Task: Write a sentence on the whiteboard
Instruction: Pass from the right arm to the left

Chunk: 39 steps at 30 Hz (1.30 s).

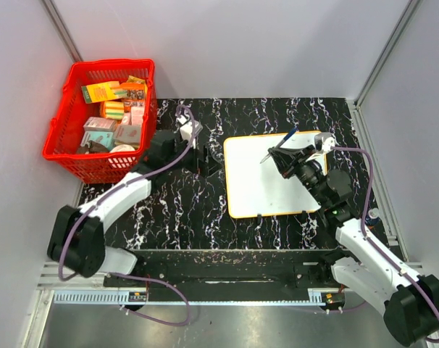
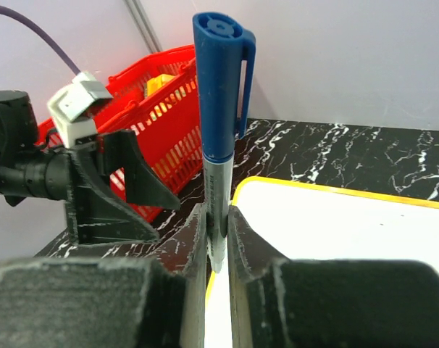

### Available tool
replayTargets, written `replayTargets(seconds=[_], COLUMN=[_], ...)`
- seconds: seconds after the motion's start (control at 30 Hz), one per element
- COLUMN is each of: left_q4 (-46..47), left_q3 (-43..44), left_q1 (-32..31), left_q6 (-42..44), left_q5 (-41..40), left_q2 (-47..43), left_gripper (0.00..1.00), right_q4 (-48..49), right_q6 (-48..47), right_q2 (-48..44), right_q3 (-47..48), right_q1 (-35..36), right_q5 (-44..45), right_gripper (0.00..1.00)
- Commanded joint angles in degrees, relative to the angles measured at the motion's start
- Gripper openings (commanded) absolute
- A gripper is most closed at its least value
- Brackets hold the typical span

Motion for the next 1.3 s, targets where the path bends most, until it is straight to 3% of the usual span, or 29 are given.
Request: replayTargets(seconds=[0.0,0.23,0.63,0.83,0.93,0.97,1.1,1.17,1.27], left_q4=[5.90,6.51,13.72,16.35,17.15,17.32,17.59,17.85,16.28], left_q3=[-0.86,2.30,14.60,16.54,16.63,16.72,17.07,17.16,18.03], left_q1=[-1.89,-8.05,-14.03,-16.05,-16.66,-16.84,-16.75,-16.75,-16.75], left_q6=[4.24,7.42,3.11,1.54,1.35,1.18,0.91,1.00,2.14], left_q5=[10.22,14.88,18.92,22.70,23.06,23.15,24.02,24.02,23.32], left_q2=[-8.69,-10.82,2.28,5.44,6.32,6.50,7.29,7.03,6.33], left_gripper=[0.99,0.97,0.88,0.84,0.63,0.49,0.12,0.00,0.00], right_q4=[2.19,4.04,2.64,2.19,3.16,3.51,5.44,5.36,3.96], right_q6=[2.86,9.27,13.06,12.71,13.23,13.67,15.08,15.25,15.17], right_q2=[-1.27,-2.05,-6.10,-7.07,-7.15,-7.07,-7.50,-7.68,-7.68], right_q3=[0.93,1.11,1.90,1.63,1.37,1.02,0.23,-0.04,0.49], right_q1=[0.46,0.46,0.46,0.46,0.55,0.46,0.46,0.46,0.46], right_q5=[-5.05,-9.63,-11.57,-10.69,-10.25,-10.07,-9.28,-8.84,-8.93], right_gripper=[0.00,0.00,0.00,0.00,0.00,0.00,0.00,0.00,0.00])
